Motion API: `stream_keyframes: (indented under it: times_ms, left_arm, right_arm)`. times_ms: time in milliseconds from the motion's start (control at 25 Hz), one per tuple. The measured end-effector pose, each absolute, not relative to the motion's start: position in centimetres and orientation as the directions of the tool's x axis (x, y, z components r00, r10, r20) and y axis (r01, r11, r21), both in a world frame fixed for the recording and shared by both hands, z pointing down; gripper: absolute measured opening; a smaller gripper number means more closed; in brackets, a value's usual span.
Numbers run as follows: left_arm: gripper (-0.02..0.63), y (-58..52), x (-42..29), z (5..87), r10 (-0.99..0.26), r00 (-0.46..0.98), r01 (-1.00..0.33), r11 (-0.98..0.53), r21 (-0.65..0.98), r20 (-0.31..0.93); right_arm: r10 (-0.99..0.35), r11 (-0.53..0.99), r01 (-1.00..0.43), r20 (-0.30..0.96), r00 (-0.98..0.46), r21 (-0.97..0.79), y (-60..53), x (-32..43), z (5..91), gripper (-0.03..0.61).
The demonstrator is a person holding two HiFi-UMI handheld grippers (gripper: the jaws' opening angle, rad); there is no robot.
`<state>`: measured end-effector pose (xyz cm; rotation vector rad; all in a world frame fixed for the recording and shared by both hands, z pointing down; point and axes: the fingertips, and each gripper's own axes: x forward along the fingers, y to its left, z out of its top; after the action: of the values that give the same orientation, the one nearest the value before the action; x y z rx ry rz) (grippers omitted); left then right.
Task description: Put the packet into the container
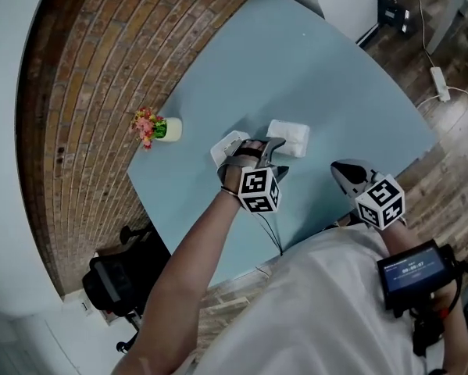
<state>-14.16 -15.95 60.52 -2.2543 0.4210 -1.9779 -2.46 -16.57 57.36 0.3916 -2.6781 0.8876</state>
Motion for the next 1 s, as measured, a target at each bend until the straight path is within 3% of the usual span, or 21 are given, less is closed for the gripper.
stream_keyframes:
  times_ms: [80, 480, 840, 1000]
  left_arm:
    - [0.337, -16.7, -14.6, 60.6, -0.246, 0.1, -0.095, -0.967, -0.237, 0.964]
    - [0.359, -20.0, -14.9, 62.7, -0.026, 0.062, 0.002, -1.0, -0.026, 0.998]
    - [0.391, -19.7, -15.7, 62.9, 0.153, 0.011, -0.008, -0.988, 0.154, 0.988]
    - [0.393, -19.5, -16.1, 63.4, 0.166, -0.023, -0.005, -0.986, 0.166, 0.986]
  right_arm:
    - [-0.174, 0.766, -0.352, 0.354, -0.919, -0.538, -17.1, -2.1, 57.5, 0.011]
    - [-0.22, 0.715, -0.411, 0.376, -0.9, -0.565, -17.7, 0.6, 58.7, 0.011]
    - [-0.274, 0.684, -0.455, 0.377, -0.885, -0.57, -19.0, 1.7, 59.4, 0.011]
    - [-0.278, 0.689, -0.45, 0.366, -0.888, -0.568, -19.7, 1.7, 59.3, 0.011]
